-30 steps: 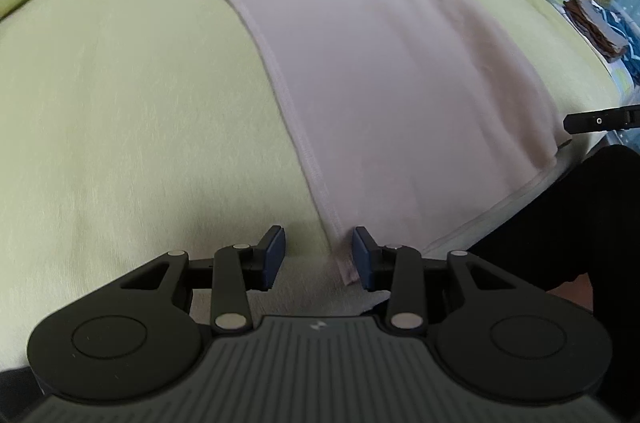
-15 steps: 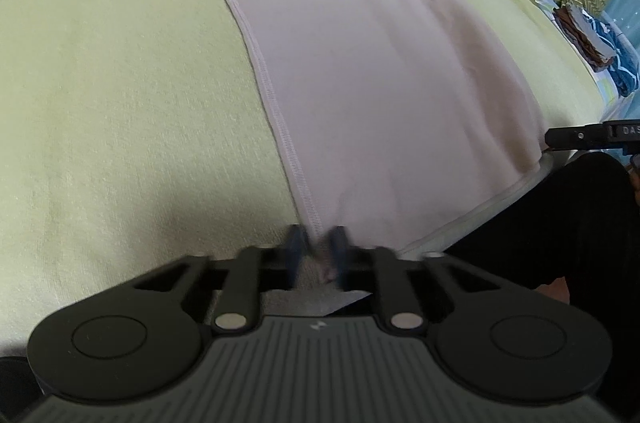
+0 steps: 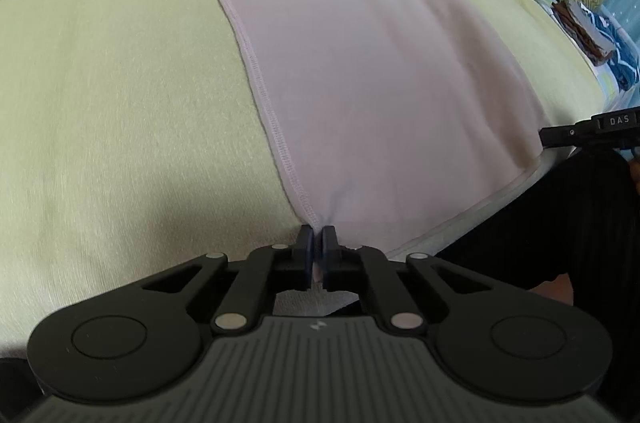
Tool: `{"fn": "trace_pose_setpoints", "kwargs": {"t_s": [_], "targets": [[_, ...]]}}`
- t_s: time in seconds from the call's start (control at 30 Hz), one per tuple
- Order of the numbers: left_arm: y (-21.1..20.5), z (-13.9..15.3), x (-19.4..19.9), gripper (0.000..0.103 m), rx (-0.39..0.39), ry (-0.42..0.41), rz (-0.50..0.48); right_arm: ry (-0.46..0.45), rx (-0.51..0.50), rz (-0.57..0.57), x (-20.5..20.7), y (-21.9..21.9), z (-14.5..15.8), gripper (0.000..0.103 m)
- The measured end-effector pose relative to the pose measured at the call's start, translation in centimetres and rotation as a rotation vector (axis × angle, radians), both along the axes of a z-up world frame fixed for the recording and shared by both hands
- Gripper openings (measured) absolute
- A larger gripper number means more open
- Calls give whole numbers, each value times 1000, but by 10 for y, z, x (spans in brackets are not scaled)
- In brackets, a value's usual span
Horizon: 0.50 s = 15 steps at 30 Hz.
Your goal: Fold clothes
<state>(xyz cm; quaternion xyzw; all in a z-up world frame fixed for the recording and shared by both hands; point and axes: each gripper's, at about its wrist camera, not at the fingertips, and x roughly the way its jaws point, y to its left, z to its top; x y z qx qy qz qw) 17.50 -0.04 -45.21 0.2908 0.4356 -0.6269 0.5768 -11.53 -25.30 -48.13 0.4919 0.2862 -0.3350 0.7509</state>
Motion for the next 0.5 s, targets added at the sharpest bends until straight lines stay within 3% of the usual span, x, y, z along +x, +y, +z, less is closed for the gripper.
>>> {"fn": "trace_pose_setpoints", "kwargs": {"t_s": [0.13,0.3,0.5], "targets": [[5,4,0,0,-11,-17,0,11,-55,11,-1,4,13,1],[11,8,4,0,-16,-23,5,104,-148,-44,-34,11,36,1],[11,5,1,0,-5,-52,-20,135,-136,-56,-47,5,25,1]]}}
